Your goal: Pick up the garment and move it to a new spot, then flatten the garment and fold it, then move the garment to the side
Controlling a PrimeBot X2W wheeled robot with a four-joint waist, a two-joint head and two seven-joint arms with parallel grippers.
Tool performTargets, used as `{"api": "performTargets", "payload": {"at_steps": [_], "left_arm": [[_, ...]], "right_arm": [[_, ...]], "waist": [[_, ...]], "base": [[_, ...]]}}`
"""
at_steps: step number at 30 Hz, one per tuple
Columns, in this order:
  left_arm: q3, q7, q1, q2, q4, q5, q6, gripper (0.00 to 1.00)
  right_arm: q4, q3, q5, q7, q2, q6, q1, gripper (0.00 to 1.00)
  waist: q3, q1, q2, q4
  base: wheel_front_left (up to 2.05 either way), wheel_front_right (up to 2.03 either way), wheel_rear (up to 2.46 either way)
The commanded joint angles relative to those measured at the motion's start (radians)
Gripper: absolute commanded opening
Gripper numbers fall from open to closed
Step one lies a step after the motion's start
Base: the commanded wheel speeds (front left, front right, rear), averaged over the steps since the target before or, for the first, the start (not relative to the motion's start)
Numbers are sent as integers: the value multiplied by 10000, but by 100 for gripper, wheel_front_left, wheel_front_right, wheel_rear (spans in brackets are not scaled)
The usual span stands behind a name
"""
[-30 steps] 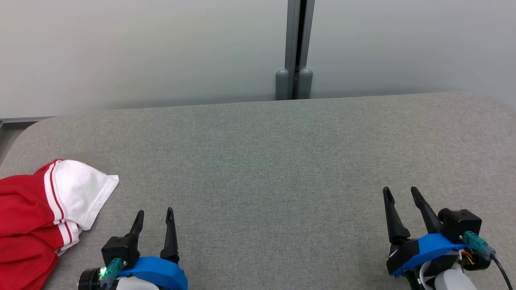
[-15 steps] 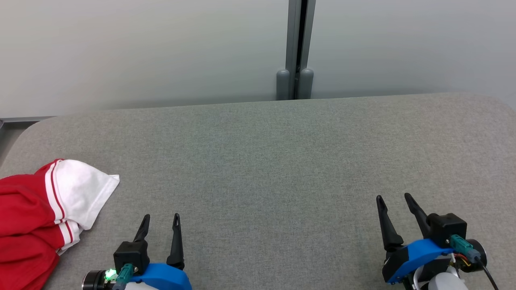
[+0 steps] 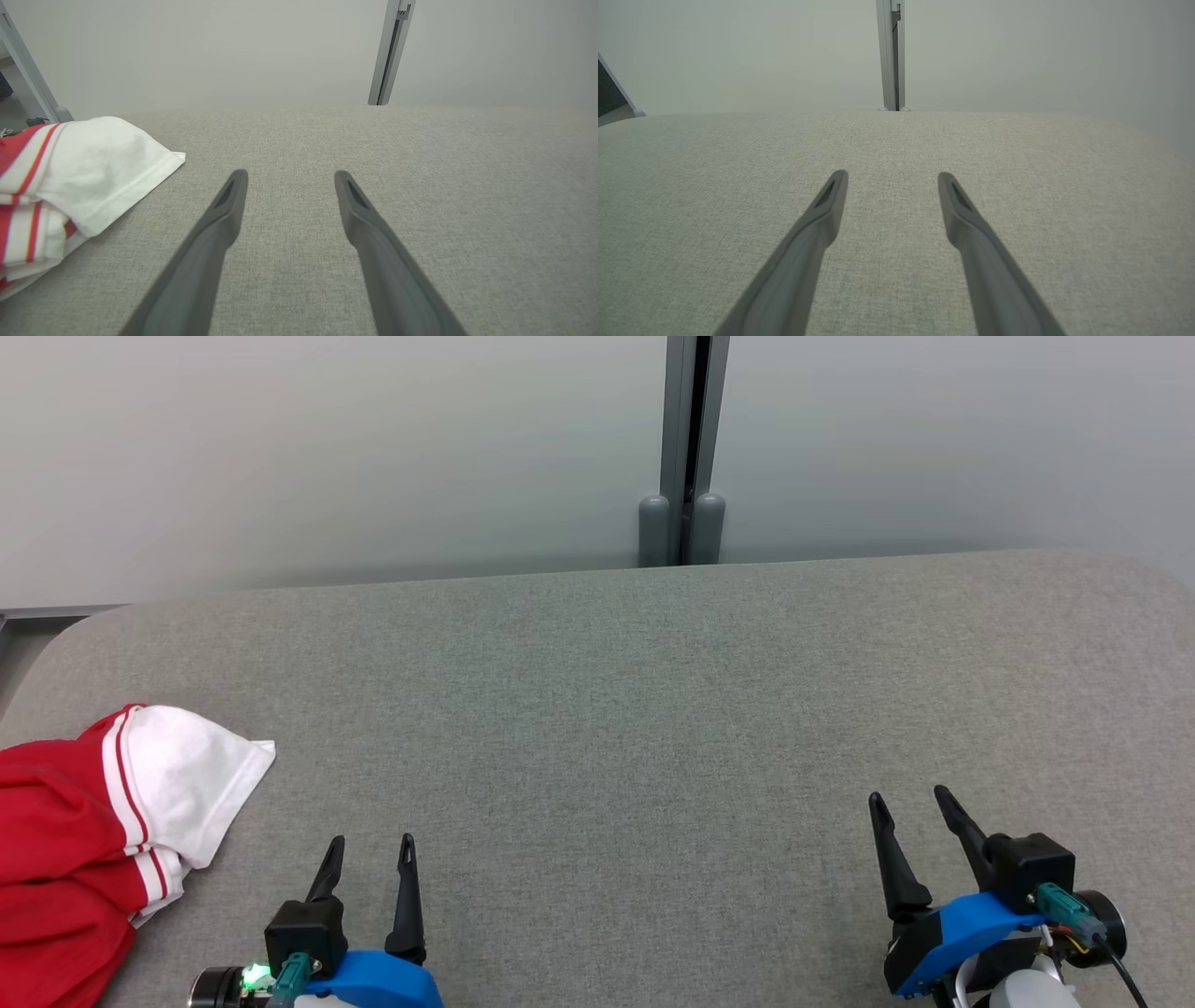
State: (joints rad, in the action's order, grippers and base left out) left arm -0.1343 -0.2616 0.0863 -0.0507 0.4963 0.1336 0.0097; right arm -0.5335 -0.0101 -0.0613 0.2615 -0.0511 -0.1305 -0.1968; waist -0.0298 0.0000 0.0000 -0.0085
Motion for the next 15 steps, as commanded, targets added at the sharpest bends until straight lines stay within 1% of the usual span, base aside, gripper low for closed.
{"api": "performTargets", "payload": {"at_steps": [1,5,8,11,15], "left_arm": [[36,-52,-36,4,-41,39,56,100],[9,-52,-15,4,-68,61,77,100],[39,-52,29,1,-87,139,124,100],[94,-52,72,1,-92,215,175,100],[218,-52,81,-1,-87,300,278,100]], "right_arm": [[30,-21,-47,55,-2,-4,19,100],[28,-23,-47,55,-2,-4,10,100],[64,14,-41,53,-1,-4,-26,100],[106,71,-24,52,0,-4,-21,100],[147,210,-61,49,2,-4,-70,100]], "waist": [[-1,0,0,10],[-27,0,0,64],[-108,0,0,224],[-202,0,0,538],[-335,0,0,1160]], "base": [[0,0,0],[0,0,0],[0,0,0],[0,0,0],[0,0,0]]}}
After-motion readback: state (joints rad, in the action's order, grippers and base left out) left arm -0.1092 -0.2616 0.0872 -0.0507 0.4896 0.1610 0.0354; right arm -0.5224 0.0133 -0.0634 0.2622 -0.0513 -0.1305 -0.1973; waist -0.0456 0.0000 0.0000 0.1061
